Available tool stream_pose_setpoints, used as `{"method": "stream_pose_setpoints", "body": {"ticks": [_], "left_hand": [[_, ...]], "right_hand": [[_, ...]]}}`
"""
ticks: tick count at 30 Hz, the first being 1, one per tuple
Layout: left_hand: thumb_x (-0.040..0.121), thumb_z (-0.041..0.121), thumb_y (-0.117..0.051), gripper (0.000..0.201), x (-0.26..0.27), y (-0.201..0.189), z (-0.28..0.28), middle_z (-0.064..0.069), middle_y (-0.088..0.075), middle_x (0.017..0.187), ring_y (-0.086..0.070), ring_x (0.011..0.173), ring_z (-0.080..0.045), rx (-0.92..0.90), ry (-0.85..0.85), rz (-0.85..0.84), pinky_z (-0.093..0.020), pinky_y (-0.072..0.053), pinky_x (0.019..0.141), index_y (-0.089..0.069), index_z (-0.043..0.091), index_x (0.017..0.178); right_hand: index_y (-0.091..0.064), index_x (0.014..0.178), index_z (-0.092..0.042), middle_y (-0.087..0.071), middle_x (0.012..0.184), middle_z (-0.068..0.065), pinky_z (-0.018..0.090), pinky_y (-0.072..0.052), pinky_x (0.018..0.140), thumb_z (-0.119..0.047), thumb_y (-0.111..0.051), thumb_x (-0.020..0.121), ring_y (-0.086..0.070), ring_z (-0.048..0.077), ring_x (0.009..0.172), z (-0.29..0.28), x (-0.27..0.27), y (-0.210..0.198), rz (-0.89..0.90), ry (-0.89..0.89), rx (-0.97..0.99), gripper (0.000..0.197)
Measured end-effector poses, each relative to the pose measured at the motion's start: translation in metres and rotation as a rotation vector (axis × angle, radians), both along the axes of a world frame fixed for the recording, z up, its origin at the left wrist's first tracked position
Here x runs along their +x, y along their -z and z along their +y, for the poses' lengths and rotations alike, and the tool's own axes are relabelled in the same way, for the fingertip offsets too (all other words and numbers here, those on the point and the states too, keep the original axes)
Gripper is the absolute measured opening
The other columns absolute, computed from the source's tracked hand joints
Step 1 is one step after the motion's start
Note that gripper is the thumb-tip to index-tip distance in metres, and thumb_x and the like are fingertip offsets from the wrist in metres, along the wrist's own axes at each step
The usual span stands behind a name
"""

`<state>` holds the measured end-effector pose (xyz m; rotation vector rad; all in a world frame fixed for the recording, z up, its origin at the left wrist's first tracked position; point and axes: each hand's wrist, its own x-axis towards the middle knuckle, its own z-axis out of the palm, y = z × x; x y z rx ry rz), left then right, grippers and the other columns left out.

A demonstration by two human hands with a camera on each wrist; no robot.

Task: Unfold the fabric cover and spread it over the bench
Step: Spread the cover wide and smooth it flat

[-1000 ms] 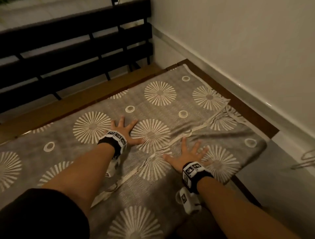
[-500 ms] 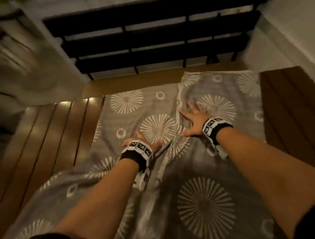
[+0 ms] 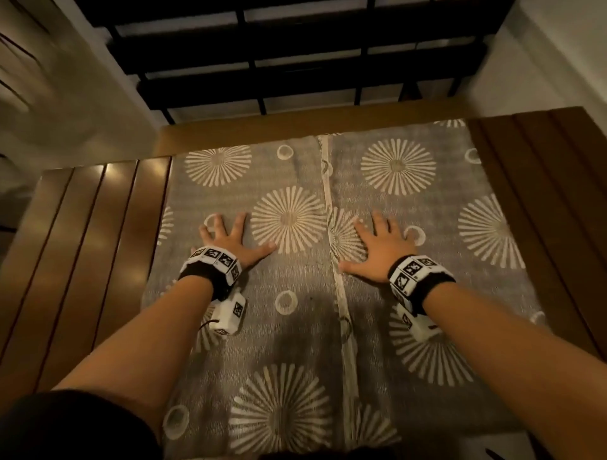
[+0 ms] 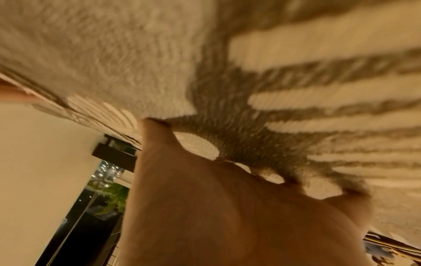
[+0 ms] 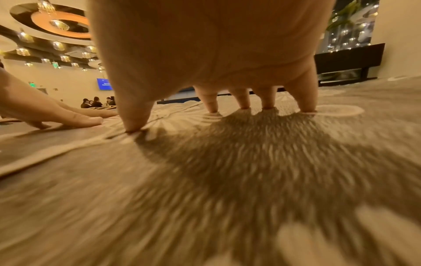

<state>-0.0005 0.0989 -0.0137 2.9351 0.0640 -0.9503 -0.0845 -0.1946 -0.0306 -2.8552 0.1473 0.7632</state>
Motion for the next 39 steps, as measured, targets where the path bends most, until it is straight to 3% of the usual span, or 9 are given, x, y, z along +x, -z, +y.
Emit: {"method": "stream_pose_setpoints", "body": {"ticks": [3,7,11,17,25,28,32,35,39], "left_hand": [[0.054,0.098,-0.034,0.113,-0.004,0.005,0.000,-0.005,0.020,0.159,0.014,0.142,-0.048,-0.019,-0.017,-0.025,-0.067,-0.008,0.112,0.012,0.050,0.146],[0.066,0.094,-0.025,0.108,-0.032,0.002,-0.010,-0.016,0.022,0.158,0.014,0.142,-0.048,0.071,-0.041,-0.003,-0.063,0.000,0.114,0.015,0.038,0.149],[0.053,0.100,-0.004,0.119,-0.053,0.008,0.000,-0.024,0.022,0.155,0.013,0.140,-0.054,0.096,-0.036,0.017,-0.067,0.002,0.112,0.018,0.034,0.150],[0.060,0.099,-0.017,0.110,-0.051,-0.014,0.020,-0.014,0.017,0.159,0.005,0.140,-0.056,-0.055,0.009,0.013,-0.065,-0.015,0.110,0.015,0.043,0.148],[0.071,0.088,-0.037,0.103,-0.069,-0.012,0.047,-0.008,0.011,0.161,0.004,0.144,-0.047,-0.082,0.191,0.059,-0.060,-0.012,0.116,0.007,0.041,0.151],[0.083,0.077,-0.032,0.089,-0.099,-0.006,0.031,-0.012,0.008,0.161,0.001,0.145,-0.045,0.004,0.324,-0.098,-0.058,-0.013,0.116,0.001,0.032,0.153],[0.093,0.064,-0.020,0.067,-0.155,-0.003,-0.028,-0.003,0.013,0.161,0.011,0.147,-0.033,-0.218,0.518,-0.044,-0.060,-0.007,0.115,0.002,0.038,0.151],[0.096,0.060,-0.019,0.063,-0.172,0.009,-0.049,0.001,0.023,0.159,0.018,0.146,-0.031,-0.164,0.459,0.061,-0.063,0.000,0.114,0.009,0.041,0.150],[0.091,0.068,-0.022,0.069,-0.173,0.018,-0.040,0.007,0.030,0.156,0.025,0.144,-0.027,-0.152,0.464,0.063,-0.063,0.007,0.112,0.016,0.049,0.146]], "right_hand": [[0.008,0.147,-0.045,0.022,0.159,-0.003,0.063,0.003,0.113,-0.093,-0.041,0.060,0.017,0.033,0.146,0.000,-0.003,0.003,0.026,0.042,0.021,0.111],[0.011,0.147,-0.046,0.023,0.159,-0.004,0.062,0.004,0.113,-0.094,-0.041,0.057,0.016,0.033,0.146,-0.006,0.001,0.000,0.046,0.023,-0.011,0.114],[0.016,0.146,-0.046,0.026,0.157,-0.003,0.061,0.007,0.112,-0.094,-0.037,0.060,0.018,0.033,0.145,0.010,-0.020,0.003,0.061,0.017,-0.039,0.112],[-0.009,0.152,-0.030,0.003,0.162,0.005,0.051,-0.009,0.119,-0.066,-0.036,0.089,-0.001,0.028,0.148,0.000,-0.048,-0.011,-0.061,-0.021,0.031,0.077],[0.008,0.151,-0.034,0.021,0.159,-0.001,0.057,-0.001,0.117,-0.065,-0.023,0.092,0.011,0.030,0.147,0.023,-0.092,-0.004,0.067,0.259,-0.033,0.073],[0.006,0.152,-0.030,0.019,0.160,0.002,0.054,-0.001,0.116,-0.059,-0.019,0.095,0.012,0.030,0.147,0.052,-0.097,-0.002,0.025,0.153,0.008,0.068],[0.013,0.151,-0.019,0.022,0.159,0.001,0.049,0.008,0.117,-0.049,-0.017,0.099,0.019,0.021,0.146,0.092,-0.110,0.009,0.000,0.090,0.028,0.067],[0.009,0.152,-0.020,0.020,0.159,-0.001,0.046,0.011,0.116,-0.043,-0.016,0.101,0.017,0.020,0.147,0.102,-0.111,0.005,-0.020,0.179,0.130,0.061],[-0.007,0.153,-0.027,0.008,0.162,0.003,0.045,0.001,0.120,-0.041,-0.019,0.102,0.008,0.023,0.148,0.061,-0.135,0.005,-0.028,0.162,0.165,0.054]]}}
